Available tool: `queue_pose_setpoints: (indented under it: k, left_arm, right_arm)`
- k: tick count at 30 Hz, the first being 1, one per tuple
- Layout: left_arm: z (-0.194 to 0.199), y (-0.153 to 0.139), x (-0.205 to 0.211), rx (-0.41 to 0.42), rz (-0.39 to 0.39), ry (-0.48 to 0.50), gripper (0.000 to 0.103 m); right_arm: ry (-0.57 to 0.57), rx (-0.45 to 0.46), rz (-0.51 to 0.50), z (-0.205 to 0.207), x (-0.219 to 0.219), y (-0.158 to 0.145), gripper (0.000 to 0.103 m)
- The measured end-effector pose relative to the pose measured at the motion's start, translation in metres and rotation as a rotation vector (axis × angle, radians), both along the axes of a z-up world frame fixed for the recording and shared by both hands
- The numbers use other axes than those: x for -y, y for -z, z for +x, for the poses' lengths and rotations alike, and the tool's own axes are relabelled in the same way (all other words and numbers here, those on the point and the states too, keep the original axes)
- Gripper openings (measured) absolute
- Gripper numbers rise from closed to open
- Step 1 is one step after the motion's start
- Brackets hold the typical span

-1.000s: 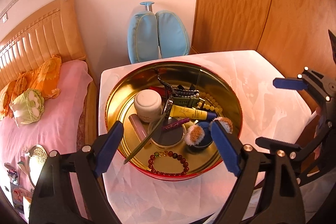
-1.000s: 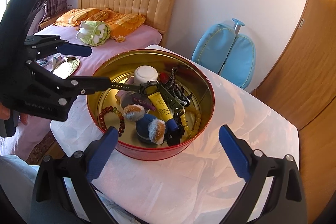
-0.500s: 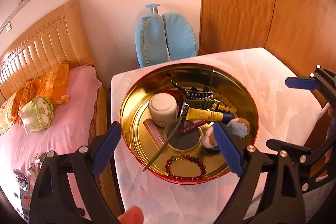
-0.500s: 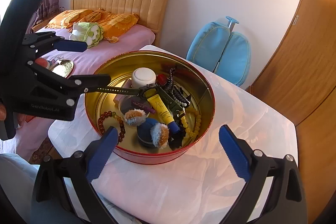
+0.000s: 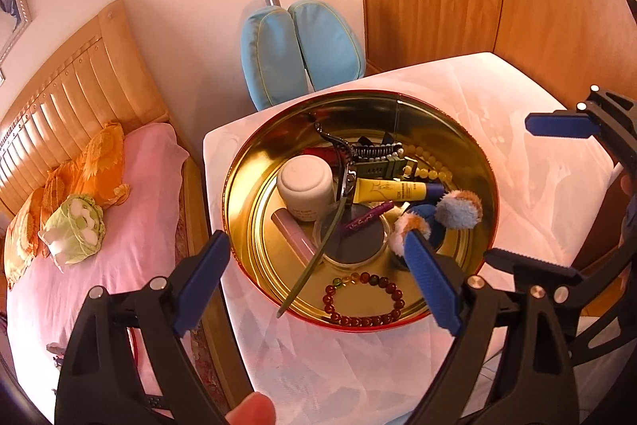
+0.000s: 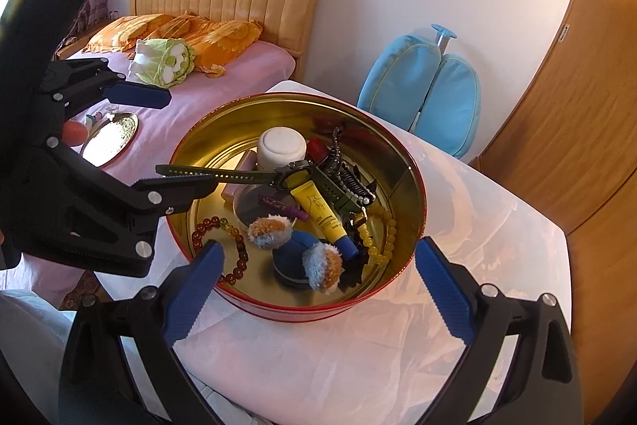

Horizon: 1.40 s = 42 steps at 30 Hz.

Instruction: Organize jewelry

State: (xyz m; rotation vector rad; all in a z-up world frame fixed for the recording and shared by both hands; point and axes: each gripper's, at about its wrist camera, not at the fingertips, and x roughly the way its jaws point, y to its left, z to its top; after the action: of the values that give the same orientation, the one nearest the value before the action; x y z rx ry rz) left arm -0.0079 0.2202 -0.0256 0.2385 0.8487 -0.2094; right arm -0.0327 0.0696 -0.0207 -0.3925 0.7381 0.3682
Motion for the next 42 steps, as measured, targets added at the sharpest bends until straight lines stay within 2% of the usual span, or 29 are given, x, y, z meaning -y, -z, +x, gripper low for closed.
queue_pose_setpoints:
  k: [16,23,42]
  left_arm:
    - [0.014,0.000,-0.007,-0.028,-0.087,-0.050,0.087]
    - [0.016,0.001,-0.004,-0.032,-0.113,-0.042,0.087]
    - [0.011,-0.008,-0.002,0.015,-0.132,-0.032,0.087]
  right_arm:
    - [-0.015,-0.010,-0.029,0.010,0.008,0.002,0.098]
    - [-0.022,-0.021,-0.040,0.013,0.014,0.005,0.098]
    - [-0.013,-0.018,-0.038,0.010,0.016,0.006,0.098]
